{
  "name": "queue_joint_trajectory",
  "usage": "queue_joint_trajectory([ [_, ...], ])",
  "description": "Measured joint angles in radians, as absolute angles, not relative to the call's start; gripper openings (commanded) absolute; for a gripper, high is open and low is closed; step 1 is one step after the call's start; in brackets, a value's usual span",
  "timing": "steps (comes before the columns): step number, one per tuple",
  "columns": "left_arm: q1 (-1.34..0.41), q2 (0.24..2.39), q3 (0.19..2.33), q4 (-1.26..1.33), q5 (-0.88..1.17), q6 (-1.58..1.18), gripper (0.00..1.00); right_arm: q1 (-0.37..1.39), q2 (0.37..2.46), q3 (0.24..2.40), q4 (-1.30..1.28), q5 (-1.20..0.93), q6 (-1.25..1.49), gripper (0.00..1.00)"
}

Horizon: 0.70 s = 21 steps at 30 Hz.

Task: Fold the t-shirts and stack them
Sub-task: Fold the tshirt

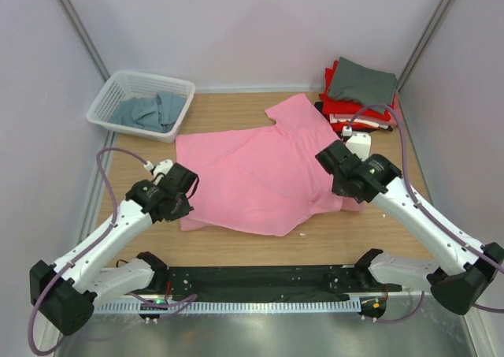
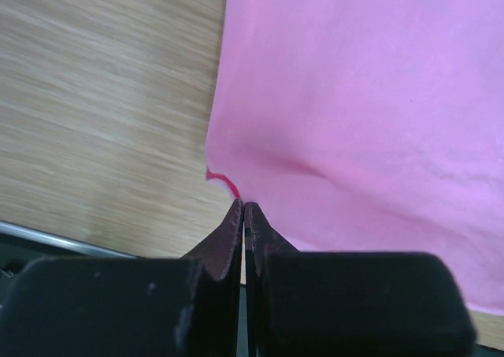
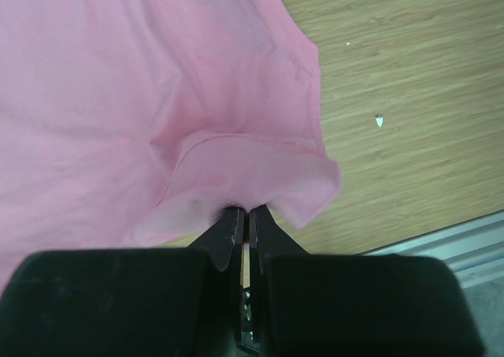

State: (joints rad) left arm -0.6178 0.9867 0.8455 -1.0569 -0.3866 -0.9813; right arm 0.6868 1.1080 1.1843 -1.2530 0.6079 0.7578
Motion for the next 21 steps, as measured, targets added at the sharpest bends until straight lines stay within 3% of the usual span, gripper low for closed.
queue_joint_trajectory([
  [9, -0.449, 1.127, 0.854, -0.946, -0.303, -0.815, 0.0, 0.514, 1.271, 1.201, -1.121, 0.514, 0.535, 0.01],
  [21, -0.315, 1.248, 0.89, -0.859, -0.263, -0.712, 0.0, 0.452, 1.486, 1.391, -1.033, 0.488, 0.353, 0.01],
])
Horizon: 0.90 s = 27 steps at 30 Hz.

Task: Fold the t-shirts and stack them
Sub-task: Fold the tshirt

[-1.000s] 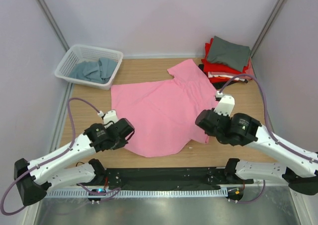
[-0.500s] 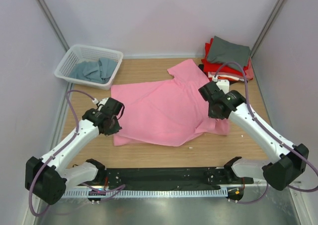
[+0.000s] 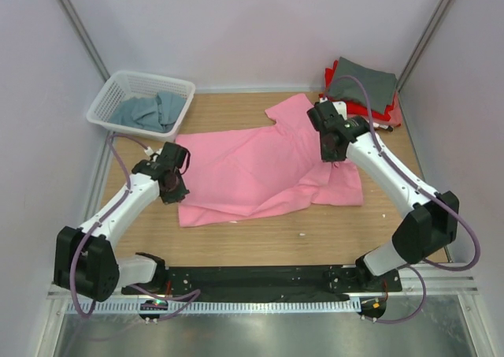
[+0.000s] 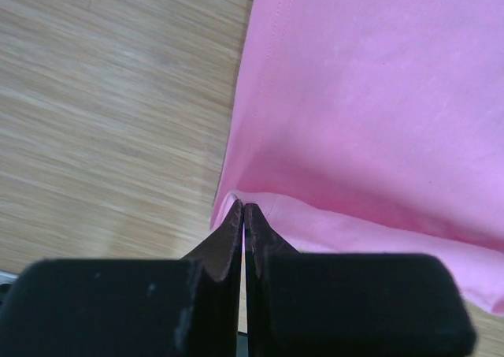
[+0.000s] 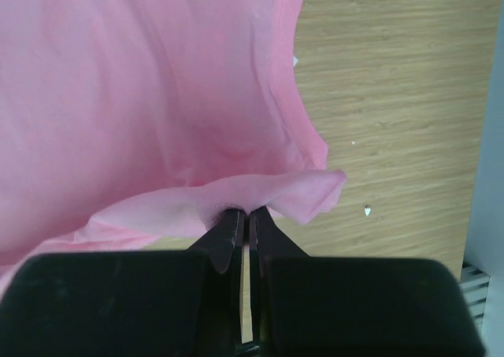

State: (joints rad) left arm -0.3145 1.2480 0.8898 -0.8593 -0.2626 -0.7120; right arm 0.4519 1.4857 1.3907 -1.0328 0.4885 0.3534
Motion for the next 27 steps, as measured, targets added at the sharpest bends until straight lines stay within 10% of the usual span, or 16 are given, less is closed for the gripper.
queue_joint_trajectory([
  [23, -0.221, 1.604, 1.05, -0.818, -0.226, -0.671, 0.03, 0.408, 2.032, 1.732, -0.966, 0.523, 0.197, 0.02],
  [26, -0.215, 1.631, 1.073, -0.819, -0.231, -0.665, 0.44, 0.408, 2.074, 1.77, -0.936, 0.532, 0.169, 0.36],
  [27, -0.214, 1.636, 1.077, -0.82, -0.235, -0.664, 0.52, 0.408, 2.086, 1.785, -0.932, 0.546, 0.165, 0.65],
])
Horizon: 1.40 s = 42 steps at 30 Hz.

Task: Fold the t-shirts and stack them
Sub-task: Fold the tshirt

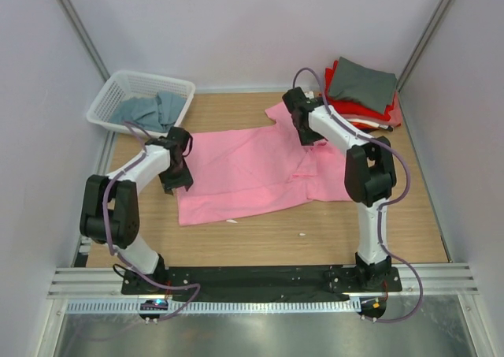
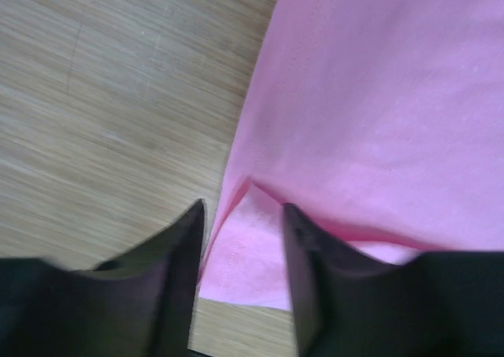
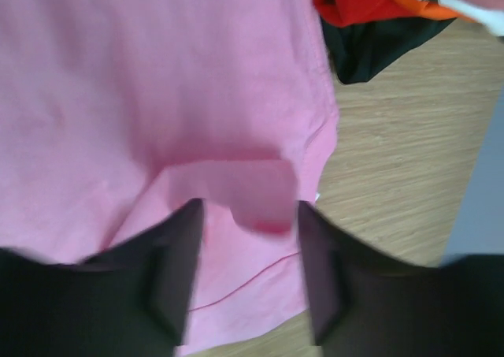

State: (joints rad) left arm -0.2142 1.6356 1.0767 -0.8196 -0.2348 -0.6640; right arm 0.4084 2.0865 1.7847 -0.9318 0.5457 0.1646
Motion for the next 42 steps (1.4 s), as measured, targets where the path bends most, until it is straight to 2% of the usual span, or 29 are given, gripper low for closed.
queue_joint_trajectory([
  [2, -0.213, 1.633, 1.076, -0.822, -0.237, -0.67, 0.64, 0.408, 2.104, 1.803, -0.922, 0.583, 0.158, 0.88],
  [3, -0.213, 1.627, 1.076, -0.823, -0.236, -0.668, 0.67, 0.408, 2.106, 1.803, -0.919, 0.599, 0.162, 0.99],
  [5, -0.213, 1.596, 1.065, -0.822, -0.238, -0.673, 0.74, 0.408, 2.098, 1.79, -0.907, 0.634, 0.171, 1.0],
  [9, -0.223, 1.439, 1.007, -0.828, -0.236, -0.691, 0.76, 0.405, 1.98, 1.649, -0.863, 0.652, 0.247, 1.0],
  [12, -0.257, 1.269, 0.94, -0.826, -0.223, -0.727, 0.77, 0.39, 1.773, 1.456, -0.825, 0.611, 0.341, 1.0],
  [15, -0.305, 1.15, 0.86, -0.817, -0.203, -0.772, 0.77, 0.338, 1.464, 1.203, -0.766, 0.502, 0.467, 1.0],
  [18, -0.327, 1.109, 0.772, -0.798, -0.176, -0.815, 0.75, 0.236, 1.177, 0.963, -0.697, 0.365, 0.595, 0.98],
  [23, -0.328, 1.044, 0.593, -0.752, -0.145, -0.904, 0.72, 0.187, 0.994, 0.721, -0.664, 0.23, 0.764, 0.93],
  [29, -0.328, 1.012, 0.535, -0.7, -0.143, -0.966, 0.71, 0.145, 0.982, 0.593, -0.631, 0.175, 0.864, 0.88],
  [36, -0.328, 1.038, 0.513, -0.632, -0.161, -0.988, 0.67, 0.034, 1.072, 0.545, -0.496, 0.132, 0.875, 0.76],
  [39, -0.328, 1.06, 0.513, -0.604, -0.176, -0.988, 0.62, -0.006, 1.147, 0.535, -0.454, 0.118, 0.871, 0.7],
  [42, -0.328, 1.089, 0.513, -0.581, -0.189, -0.987, 0.5, -0.028, 1.188, 0.536, -0.414, 0.11, 0.865, 0.6],
])
